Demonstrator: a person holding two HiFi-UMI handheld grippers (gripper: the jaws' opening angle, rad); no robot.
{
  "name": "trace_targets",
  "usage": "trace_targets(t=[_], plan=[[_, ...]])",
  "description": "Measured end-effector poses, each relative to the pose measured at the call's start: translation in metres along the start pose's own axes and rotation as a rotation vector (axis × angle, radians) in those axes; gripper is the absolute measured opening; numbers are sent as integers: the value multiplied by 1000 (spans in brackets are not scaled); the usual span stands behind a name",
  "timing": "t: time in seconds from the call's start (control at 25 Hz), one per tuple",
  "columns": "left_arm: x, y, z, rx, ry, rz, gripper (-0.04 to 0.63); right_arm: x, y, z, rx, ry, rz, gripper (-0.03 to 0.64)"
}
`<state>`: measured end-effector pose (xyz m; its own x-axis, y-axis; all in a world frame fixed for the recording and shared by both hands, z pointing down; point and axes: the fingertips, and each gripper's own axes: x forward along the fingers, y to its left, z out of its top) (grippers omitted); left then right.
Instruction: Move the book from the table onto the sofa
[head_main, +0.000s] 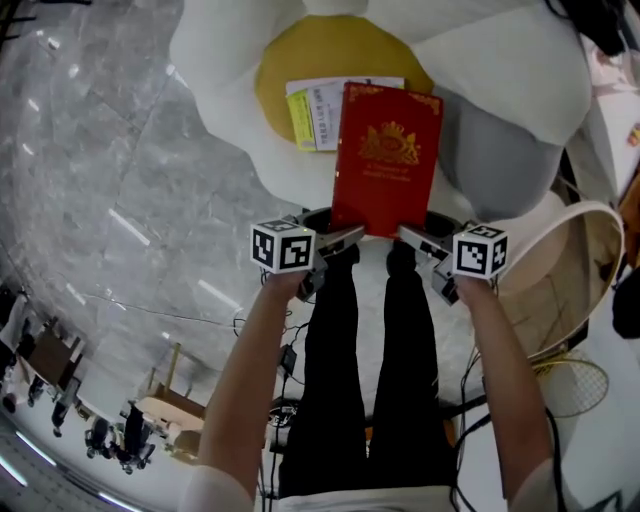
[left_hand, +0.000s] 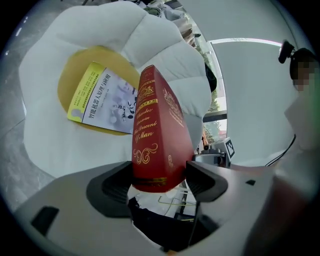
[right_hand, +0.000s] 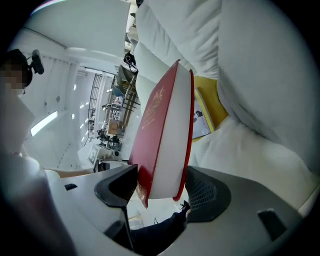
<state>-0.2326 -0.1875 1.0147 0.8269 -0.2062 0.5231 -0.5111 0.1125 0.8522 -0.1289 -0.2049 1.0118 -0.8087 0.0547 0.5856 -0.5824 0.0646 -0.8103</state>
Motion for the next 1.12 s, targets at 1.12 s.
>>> trace_targets(t=[1.12], plan=[[61,24,18,-199,-24,-14,310,-2,-69,32,-9,-121,-294,310]])
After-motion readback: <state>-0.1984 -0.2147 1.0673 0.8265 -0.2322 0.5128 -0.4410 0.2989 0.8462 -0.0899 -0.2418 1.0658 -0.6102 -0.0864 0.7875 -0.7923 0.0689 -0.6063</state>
